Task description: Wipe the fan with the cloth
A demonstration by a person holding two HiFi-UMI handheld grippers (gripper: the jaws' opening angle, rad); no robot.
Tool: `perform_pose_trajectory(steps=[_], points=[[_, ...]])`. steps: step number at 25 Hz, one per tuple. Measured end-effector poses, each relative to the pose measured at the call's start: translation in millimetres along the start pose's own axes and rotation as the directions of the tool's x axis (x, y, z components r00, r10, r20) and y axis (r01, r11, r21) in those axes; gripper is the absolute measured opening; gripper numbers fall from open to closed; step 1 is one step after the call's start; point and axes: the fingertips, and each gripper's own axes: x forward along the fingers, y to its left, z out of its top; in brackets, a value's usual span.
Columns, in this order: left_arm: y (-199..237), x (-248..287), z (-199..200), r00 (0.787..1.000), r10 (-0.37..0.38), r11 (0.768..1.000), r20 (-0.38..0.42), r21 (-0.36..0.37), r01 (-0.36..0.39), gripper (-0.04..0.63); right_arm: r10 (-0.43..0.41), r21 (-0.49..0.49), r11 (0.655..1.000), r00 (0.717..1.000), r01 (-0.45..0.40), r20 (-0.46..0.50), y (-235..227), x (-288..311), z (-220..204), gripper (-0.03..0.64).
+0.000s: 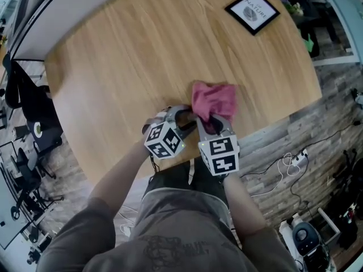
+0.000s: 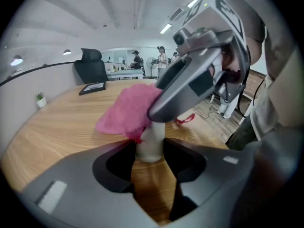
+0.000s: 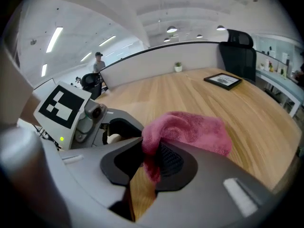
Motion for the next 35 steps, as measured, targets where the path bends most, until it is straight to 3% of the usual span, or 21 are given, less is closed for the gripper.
perform_pose_trajectory(steps=[4,8,16,20,23,32,35], points=[[0.2,-0.6,-1.6,1.0,0.004,1.0,0.004,0.006,-0.004,0.192,0.072,-0.022,0.997,0.997,-0.072,-0.03,28.7,12.9,-6.5,0.081],[0.2,-0.2,-1.2,1.0,0.007,1.0,0.004,0.01,-0.008,0.192,0.087,0.014,0.996,0.996,-0.087,-0.03,22.7,6.5,-15.1,0.08],[0.3,0.5,-1.6,1.0,0.019,0.999,0.018,0.03,-0.02,0.19,-0.068,0.046,0.997,0.997,0.067,0.023,-45.6,-35.6,-17.4,0.081],[1.0,0.6,-0.9,1.0,0.017,0.999,0.015,0.028,-0.017,0.19,-0.174,0.105,0.98,0.984,0.169,0.045,-82.2,-52.0,-15.4,0.081],[1.4,0.4,-1.1,1.0,0.018,0.999,0.015,0.028,-0.018,0.19,-0.203,0.148,0.97,0.977,0.192,0.059,-92.2,-54.0,-14.4,0.08],[1.7,1.6,-0.2,0.999,0.024,0.999,0.022,0.031,-0.025,0.19,-0.059,0.081,0.995,0.996,0.053,0.071,-22.4,-11.4,-4.6,0.081],[2.3,0.5,-0.8,1.0,0.022,0.999,0.021,0.033,-0.022,0.19,0.019,-0.019,1.0,0.999,-0.018,0.042,1.6,2.9,-3.5,0.081]])
